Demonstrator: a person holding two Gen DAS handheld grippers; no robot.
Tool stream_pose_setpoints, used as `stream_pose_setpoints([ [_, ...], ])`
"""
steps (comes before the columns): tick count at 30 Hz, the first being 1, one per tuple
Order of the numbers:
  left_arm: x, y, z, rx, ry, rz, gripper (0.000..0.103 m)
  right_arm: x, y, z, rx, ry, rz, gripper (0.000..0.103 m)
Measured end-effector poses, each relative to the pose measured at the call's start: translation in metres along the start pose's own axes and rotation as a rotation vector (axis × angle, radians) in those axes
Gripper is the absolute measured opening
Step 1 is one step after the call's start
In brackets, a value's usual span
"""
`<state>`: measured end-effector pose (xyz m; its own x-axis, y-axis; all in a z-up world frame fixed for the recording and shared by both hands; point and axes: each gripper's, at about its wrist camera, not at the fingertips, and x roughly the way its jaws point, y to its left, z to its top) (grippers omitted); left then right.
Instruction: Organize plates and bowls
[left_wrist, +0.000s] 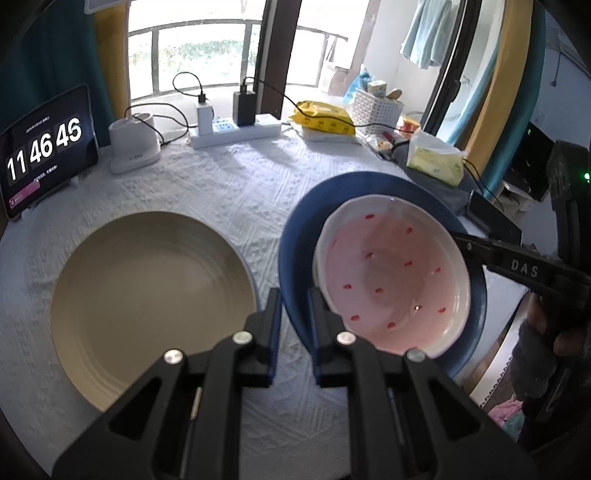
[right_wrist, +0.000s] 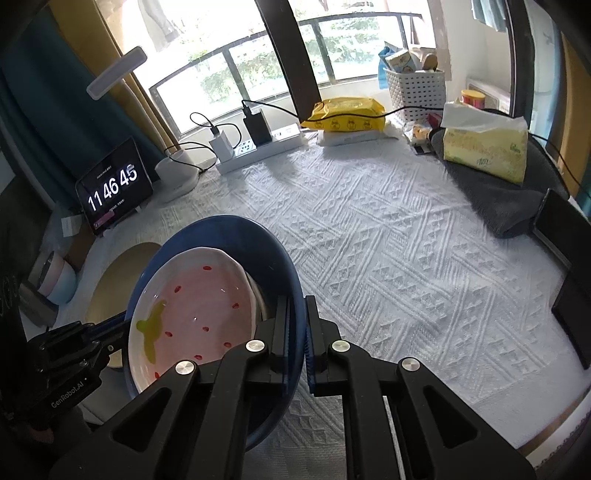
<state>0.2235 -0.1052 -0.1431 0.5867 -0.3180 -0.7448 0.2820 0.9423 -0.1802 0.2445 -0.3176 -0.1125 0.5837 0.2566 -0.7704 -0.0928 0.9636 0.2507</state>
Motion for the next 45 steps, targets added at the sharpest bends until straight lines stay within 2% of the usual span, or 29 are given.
stream_pose_setpoints([
  [12, -0.021, 0.015, 0.01, -0.019, -0.056, -0.014, 0.012, -0.013, 0.022, 0.012, -0.022, -0.028, -0.012, 0.01],
  [24, -0.046, 0.047, 0.015, -0.058, -0.108, 0.004, 0.012, -0.015, 0.058, 0.027, -0.069, -0.05, 0.004, 0.01],
  [45, -0.076, 0.133, -0.004, -0.189, -0.154, 0.097, 0.012, 0.033, 0.146, 0.032, -0.177, 0.021, 0.078, 0.01],
])
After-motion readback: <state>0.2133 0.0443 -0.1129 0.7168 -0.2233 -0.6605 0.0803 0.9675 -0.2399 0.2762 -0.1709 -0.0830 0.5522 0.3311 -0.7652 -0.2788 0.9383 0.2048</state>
